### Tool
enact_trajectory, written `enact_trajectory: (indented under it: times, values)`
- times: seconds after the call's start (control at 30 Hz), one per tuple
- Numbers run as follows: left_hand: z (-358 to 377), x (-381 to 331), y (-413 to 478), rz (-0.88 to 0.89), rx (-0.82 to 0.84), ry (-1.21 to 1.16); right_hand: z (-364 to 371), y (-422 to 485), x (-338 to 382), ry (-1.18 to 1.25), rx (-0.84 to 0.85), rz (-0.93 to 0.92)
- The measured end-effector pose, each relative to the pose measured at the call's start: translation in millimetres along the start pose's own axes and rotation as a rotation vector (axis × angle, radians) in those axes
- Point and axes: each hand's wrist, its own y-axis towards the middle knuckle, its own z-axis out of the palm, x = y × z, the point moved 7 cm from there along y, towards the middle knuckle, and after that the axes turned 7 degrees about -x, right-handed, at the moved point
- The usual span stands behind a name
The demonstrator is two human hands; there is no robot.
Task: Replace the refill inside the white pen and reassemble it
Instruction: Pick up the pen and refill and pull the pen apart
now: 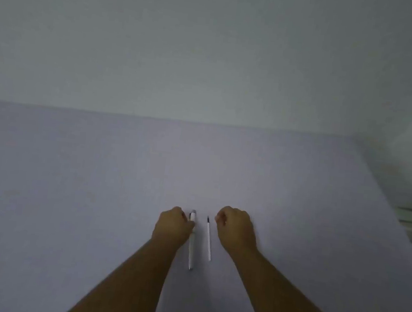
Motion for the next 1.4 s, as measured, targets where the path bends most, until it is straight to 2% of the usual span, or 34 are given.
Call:
enact_trajectory:
  times: [0.17, 0.4, 0.67, 0.93, 1.03, 1.1, 1.27, 1.4]
  values:
    - [24, 13, -8, -0.096, 0.063, -0.037, 15, -8, -8, 0.031, 0.055, 0.050]
    - [20, 10, -9, -0.054, 0.022, -0.045, 19, -10, 4, 0.114, 0.072, 0.017]
    - [0, -13, -22, 0.092, -0.034, -0.286, 20, 0, 20, 0.504, 0.113, 0.372]
    - [0, -10, -22, 0.005, 0.174, -0.410, 18, 7, 23, 0.640, 0.162, 0.489]
    - [-1, -6, -22, -0.014, 0.244, -0.431, 11, 16, 11, 0.741, 0.083, 0.634]
    - [-2, 0, -23, -0.030, 0.241, -0.436, 2, 26, 2, 0.702, 0.064, 0.599]
    - [-6, 9, -22, -0.047, 0.193, -0.452, 0, 20, -9, 0.214, 0.246, 0.275]
    - [-5, 6, -22, -0.037, 0.174, -0.436, 11, 3, -19, 0.191, 0.222, 0.299]
